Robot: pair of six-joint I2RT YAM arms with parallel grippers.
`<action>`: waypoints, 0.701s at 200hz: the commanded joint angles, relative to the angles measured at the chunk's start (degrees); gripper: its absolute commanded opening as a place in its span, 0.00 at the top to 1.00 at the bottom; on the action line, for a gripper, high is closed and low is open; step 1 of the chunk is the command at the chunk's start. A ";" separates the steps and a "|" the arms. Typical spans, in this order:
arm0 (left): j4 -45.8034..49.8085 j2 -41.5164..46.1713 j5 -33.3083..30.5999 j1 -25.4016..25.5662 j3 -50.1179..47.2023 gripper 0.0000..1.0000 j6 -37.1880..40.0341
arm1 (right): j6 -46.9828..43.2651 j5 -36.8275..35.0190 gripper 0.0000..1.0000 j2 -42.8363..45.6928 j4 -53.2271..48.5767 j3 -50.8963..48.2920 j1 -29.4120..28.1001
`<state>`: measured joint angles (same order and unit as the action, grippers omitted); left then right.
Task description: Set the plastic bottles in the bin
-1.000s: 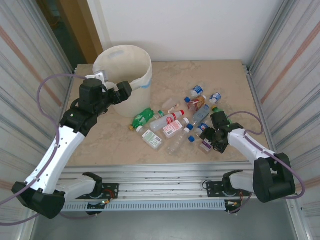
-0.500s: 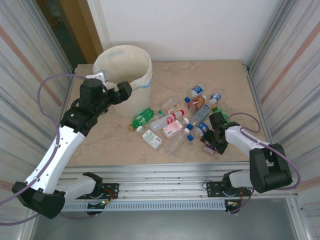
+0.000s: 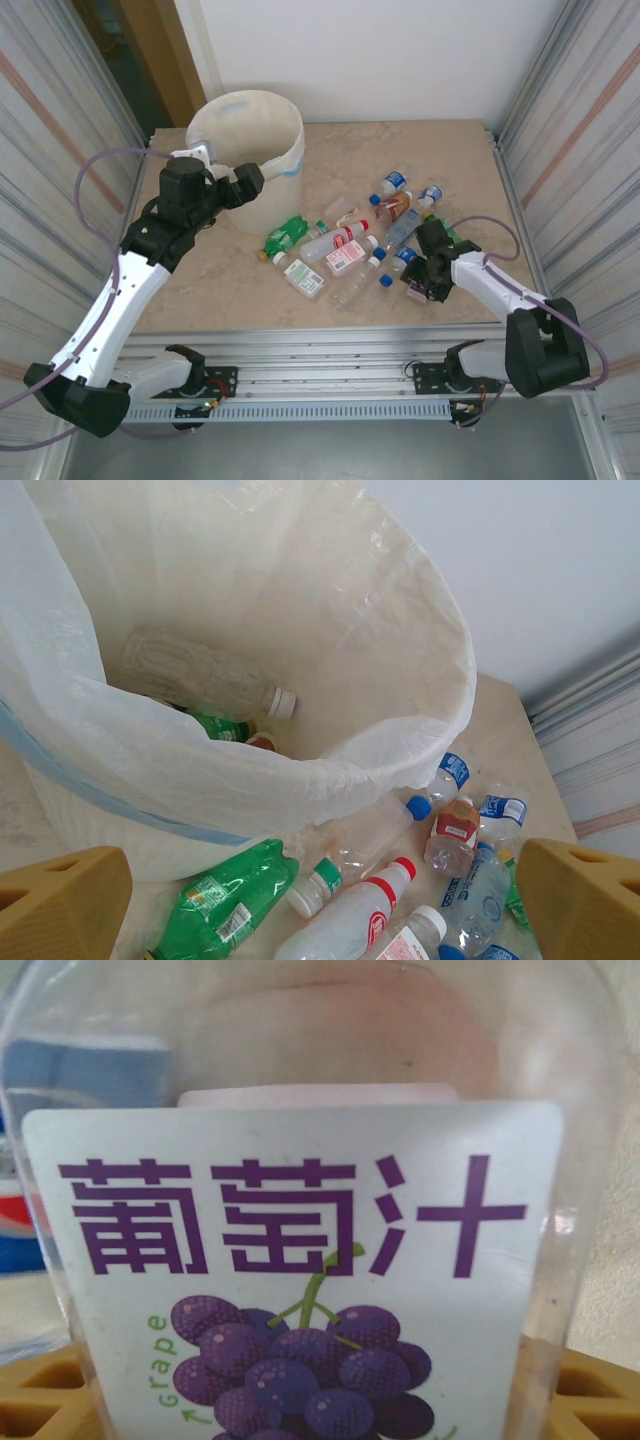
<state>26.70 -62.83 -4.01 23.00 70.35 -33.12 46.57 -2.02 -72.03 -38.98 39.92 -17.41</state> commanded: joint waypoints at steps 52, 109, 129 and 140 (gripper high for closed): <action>-1.56 1.64 1.96 0.15 0.04 0.01 -0.89 | -7.18 -4.24 0.53 10.33 -7.10 8.23 -2.49; -2.91 2.09 6.79 0.11 0.35 0.01 -0.29 | -16.50 0.42 0.54 17.12 3.78 11.39 -5.84; -3.81 2.19 9.57 0.24 0.72 0.01 -0.74 | -19.84 1.97 0.54 17.78 9.24 12.62 -8.33; -4.09 2.20 11.11 0.45 1.12 0.01 -1.13 | -21.29 2.34 0.54 17.71 12.26 13.24 -9.70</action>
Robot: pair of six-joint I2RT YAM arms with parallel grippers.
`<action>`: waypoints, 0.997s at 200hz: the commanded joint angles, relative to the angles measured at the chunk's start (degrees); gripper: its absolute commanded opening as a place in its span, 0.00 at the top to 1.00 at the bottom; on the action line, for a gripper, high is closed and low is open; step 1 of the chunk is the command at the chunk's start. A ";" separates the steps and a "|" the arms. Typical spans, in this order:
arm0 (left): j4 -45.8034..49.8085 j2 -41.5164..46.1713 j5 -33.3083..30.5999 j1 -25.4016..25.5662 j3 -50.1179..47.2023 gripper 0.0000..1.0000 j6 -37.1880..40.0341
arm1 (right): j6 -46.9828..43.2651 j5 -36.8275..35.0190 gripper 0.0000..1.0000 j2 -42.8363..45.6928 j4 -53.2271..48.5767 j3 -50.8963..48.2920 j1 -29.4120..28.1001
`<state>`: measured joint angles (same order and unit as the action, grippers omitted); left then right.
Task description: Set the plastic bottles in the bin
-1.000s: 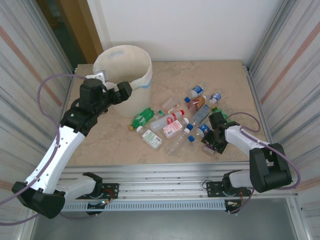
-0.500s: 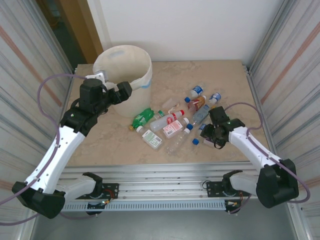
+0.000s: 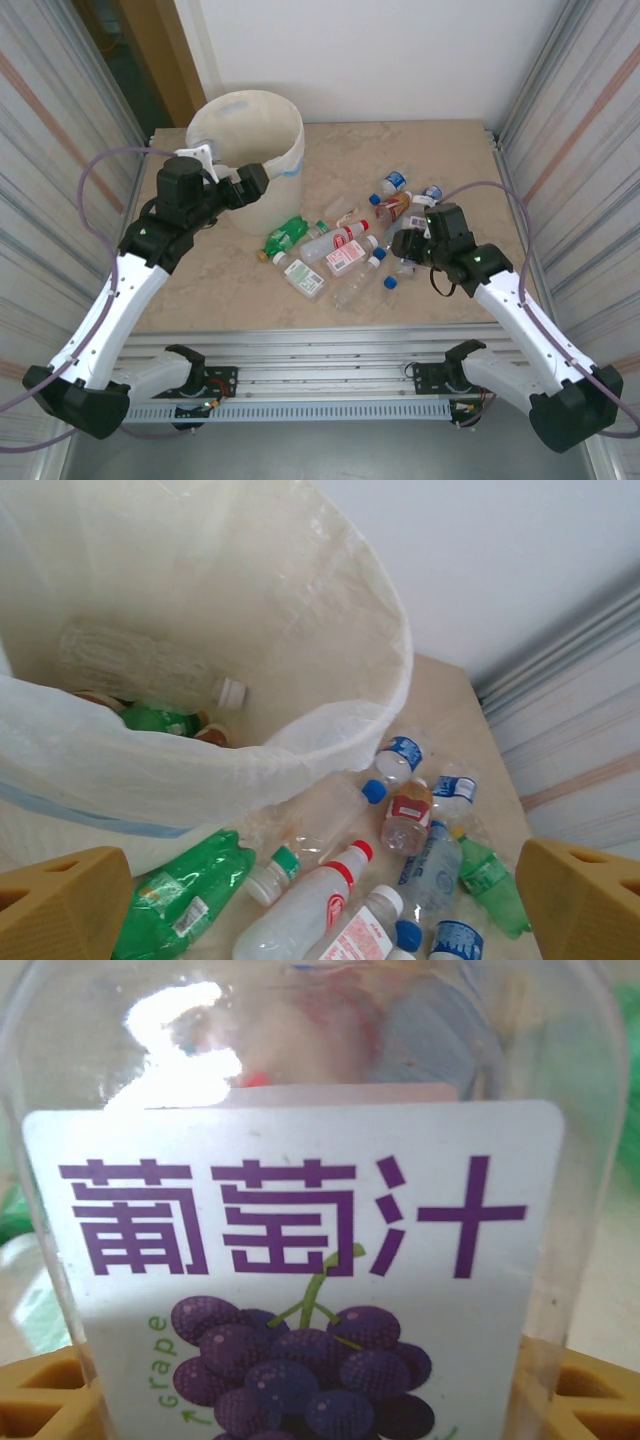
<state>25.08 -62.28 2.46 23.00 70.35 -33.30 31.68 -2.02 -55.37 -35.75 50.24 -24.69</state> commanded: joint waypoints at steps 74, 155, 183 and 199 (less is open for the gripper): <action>-1.97 -4.99 8.39 11.31 10.08 0.01 4.41 | -14.41 8.05 0.54 -5.07 22.10 8.46 -9.90; 0.98 -14.92 12.78 16.13 17.41 0.01 9.56 | -17.85 13.23 0.54 -13.36 27.81 15.67 -15.85; 1.20 -15.61 13.53 16.19 16.89 0.08 9.50 | -18.41 14.08 0.54 -15.32 28.53 17.43 -17.23; 0.36 -15.68 13.99 16.20 16.08 0.14 8.84 | -18.41 14.49 0.54 -15.89 29.21 17.82 -17.71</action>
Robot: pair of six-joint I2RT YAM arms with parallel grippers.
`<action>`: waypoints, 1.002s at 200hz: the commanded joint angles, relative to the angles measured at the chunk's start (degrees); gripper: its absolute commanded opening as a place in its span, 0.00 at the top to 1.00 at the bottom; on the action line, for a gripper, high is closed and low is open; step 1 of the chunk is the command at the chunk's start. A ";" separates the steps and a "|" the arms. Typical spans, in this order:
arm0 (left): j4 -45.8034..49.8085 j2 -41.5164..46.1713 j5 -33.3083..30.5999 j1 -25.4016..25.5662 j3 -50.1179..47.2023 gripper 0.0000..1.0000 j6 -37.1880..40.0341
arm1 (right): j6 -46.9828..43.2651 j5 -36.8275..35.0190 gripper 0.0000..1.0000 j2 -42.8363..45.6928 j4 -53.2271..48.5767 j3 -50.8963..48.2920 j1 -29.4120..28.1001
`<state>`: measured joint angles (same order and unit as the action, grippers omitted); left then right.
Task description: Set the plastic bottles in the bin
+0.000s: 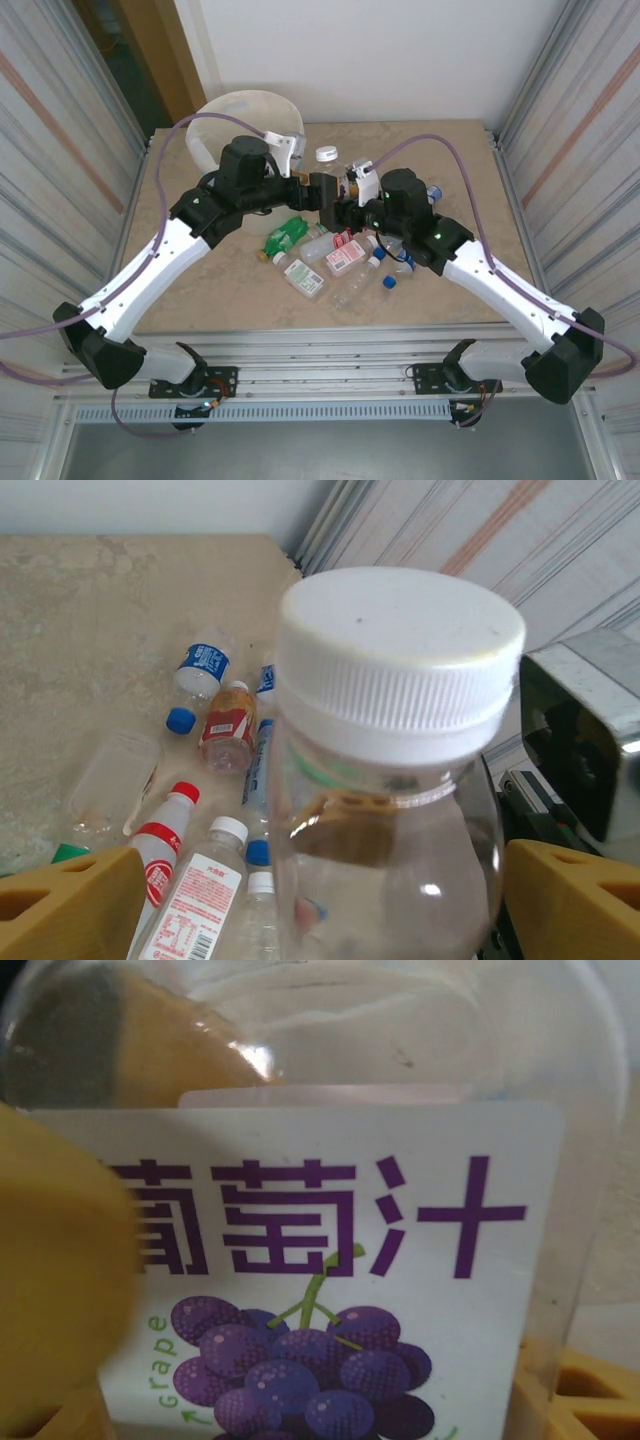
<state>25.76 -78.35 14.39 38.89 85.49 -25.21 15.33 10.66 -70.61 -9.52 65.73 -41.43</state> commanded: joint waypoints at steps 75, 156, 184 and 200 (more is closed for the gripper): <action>-3.58 1.50 3.01 0.30 -2.25 0.56 -1.30 | -1.96 1.36 0.53 -0.93 3.50 2.64 -1.56; -3.56 4.21 0.27 -0.85 -3.09 0.78 -1.64 | -1.75 -0.84 0.13 -0.07 3.22 1.28 -1.65; -3.52 6.47 -1.21 -2.84 -3.40 0.80 -1.27 | -1.53 -2.10 0.02 1.18 2.93 0.65 -1.60; -3.40 7.61 -1.77 -4.37 -3.24 0.80 -1.09 | -1.49 -2.88 0.02 2.24 2.59 0.36 -1.59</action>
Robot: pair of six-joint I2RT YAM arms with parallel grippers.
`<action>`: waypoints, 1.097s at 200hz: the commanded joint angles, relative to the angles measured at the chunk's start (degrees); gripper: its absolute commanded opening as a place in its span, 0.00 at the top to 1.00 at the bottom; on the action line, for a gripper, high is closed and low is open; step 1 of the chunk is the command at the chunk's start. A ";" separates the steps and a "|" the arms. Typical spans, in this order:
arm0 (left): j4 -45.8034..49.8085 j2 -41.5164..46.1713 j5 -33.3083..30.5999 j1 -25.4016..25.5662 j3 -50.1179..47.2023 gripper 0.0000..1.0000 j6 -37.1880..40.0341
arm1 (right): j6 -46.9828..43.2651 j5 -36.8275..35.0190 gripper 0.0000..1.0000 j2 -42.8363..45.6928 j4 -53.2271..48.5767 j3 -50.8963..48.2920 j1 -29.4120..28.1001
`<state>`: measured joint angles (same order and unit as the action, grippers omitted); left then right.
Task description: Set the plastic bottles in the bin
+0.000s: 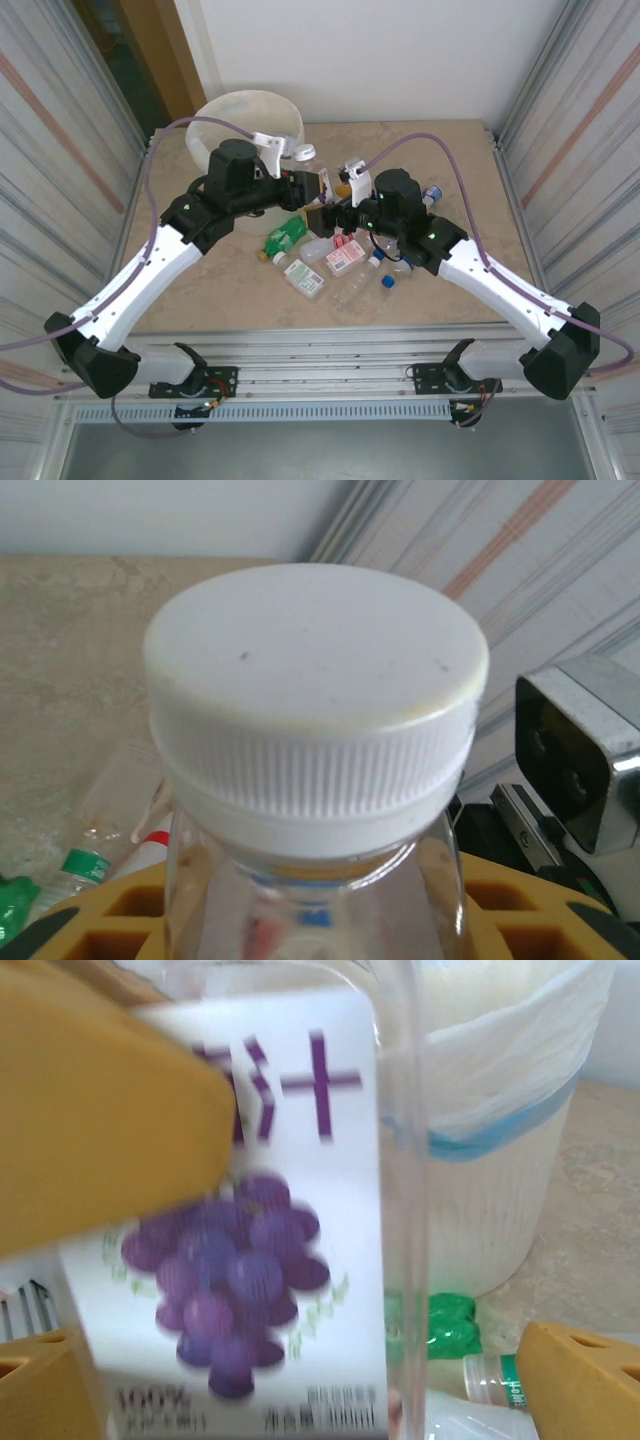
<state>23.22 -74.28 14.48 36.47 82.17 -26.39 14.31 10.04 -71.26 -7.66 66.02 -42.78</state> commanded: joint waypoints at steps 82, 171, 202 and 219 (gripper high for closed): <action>0.68 6.37 -3.56 -11.28 6.65 0.84 0.79 | 1.94 -15.98 0.02 10.38 -7.76 -2.28 -0.25; 3.14 0.01 -7.83 -21.80 16.88 0.84 4.09 | 8.61 -32.46 0.02 11.11 -14.83 -3.82 0.97; 3.05 -3.98 -8.86 -24.70 19.06 0.83 3.78 | 13.40 -33.91 0.02 9.58 -18.83 -2.88 3.62; 3.14 -6.94 -8.86 -25.45 21.06 0.83 3.80 | 15.98 -33.64 0.02 8.88 -21.07 -2.65 5.36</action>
<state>25.93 -78.26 6.87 12.12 99.81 -23.75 24.64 -21.23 -61.45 -24.03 62.57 -39.53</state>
